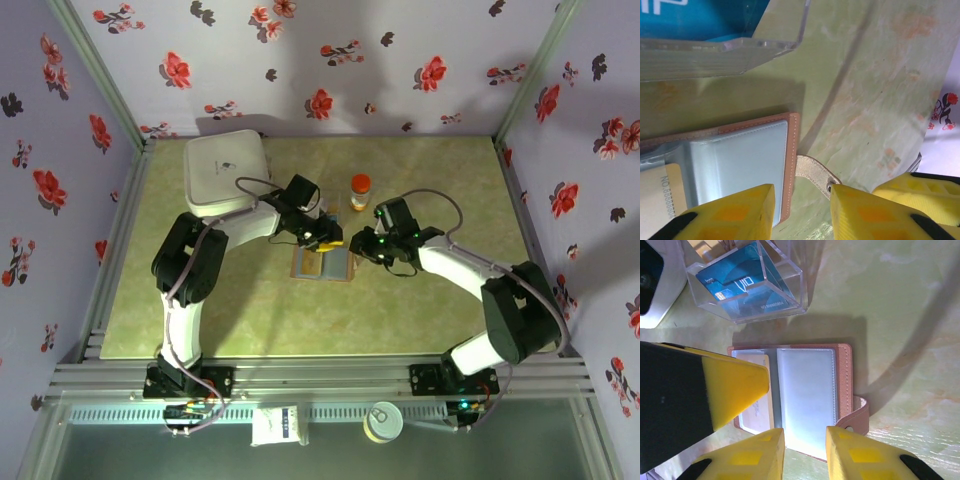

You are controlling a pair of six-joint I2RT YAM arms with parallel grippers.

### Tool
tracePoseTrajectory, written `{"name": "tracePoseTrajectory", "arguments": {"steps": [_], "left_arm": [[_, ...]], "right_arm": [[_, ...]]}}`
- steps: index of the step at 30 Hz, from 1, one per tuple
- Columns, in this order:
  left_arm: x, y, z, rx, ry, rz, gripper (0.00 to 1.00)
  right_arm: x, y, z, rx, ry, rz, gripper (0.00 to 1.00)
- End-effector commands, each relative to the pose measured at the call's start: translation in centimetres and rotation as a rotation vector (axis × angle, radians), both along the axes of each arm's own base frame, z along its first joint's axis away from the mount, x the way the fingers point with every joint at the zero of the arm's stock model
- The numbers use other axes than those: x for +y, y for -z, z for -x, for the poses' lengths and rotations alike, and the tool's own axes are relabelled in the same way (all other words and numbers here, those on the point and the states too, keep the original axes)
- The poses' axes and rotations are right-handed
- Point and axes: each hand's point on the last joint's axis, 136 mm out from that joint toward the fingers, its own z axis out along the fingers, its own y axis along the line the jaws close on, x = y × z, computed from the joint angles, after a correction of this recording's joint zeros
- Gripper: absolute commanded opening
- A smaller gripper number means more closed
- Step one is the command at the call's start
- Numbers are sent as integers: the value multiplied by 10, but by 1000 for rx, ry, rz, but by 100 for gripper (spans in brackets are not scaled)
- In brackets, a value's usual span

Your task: Take the credit cards out of the card holder

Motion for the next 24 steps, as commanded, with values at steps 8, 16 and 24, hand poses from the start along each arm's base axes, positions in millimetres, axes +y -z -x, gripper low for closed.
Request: {"name": "tracePoseTrajectory", "arguments": {"steps": [8,16,24], "left_arm": [[38,0,4,1,-37,0,31],[72,8,4,8,-97,-8,28],[90,21,6,27,-116,-31,22]], "right_arm": [[33,2,-8,22,-52,-25,28],[63,7,-13,40,-105,-21,28],[87,18,-13,72,-149,-23,28]]}}
